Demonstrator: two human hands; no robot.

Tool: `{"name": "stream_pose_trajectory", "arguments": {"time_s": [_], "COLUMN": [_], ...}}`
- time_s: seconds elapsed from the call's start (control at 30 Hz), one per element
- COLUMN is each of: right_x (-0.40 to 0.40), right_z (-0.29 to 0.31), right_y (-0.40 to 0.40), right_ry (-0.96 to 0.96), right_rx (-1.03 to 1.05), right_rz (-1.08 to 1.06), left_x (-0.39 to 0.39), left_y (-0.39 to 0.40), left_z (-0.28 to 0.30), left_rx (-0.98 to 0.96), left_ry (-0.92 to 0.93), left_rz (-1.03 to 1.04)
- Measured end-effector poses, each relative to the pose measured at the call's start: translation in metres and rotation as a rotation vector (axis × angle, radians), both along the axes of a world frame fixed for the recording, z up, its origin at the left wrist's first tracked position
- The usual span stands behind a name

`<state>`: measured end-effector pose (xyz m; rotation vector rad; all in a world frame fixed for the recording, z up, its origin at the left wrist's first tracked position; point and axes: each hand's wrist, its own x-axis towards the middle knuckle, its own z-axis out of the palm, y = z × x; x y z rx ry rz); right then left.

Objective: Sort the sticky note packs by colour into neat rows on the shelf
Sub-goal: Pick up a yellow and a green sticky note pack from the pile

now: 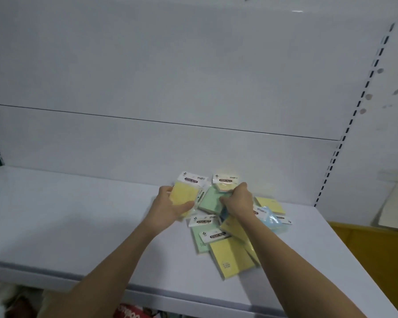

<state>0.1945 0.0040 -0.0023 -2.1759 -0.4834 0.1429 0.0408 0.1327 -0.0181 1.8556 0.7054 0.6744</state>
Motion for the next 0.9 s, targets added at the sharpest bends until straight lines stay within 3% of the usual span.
{"name": "stream_pose_trajectory", "arguments": {"time_s": [0.17, 0.43, 0.53, 0.9], "right_x": [0.015, 0.018, 0.01, -0.064], "right_z": [-0.004, 0.012, 0.014, 0.012], "right_y": [-0.002, -0.045, -0.05, 0.009], "right_ry": [0.189, 0.616, 0.743, 0.638], "right_rx": [0.066, 0.429, 0.566, 0.592], "right_rz": [0.094, 0.468, 0.576, 0.751], "left_x": [0.002, -0.011, -0.02, -0.13], "left_y": [-0.009, -0.027, -0.041, -0.015], "left_z": [-0.002, -0.001, 0.003, 0.015], "left_rx": [-0.166, -0.355, -0.416, -0.381], "left_ry": [-0.113, -0.175, -0.231, -0.345], "left_rz": [-0.016, 0.02, 0.119, 0.396]}}
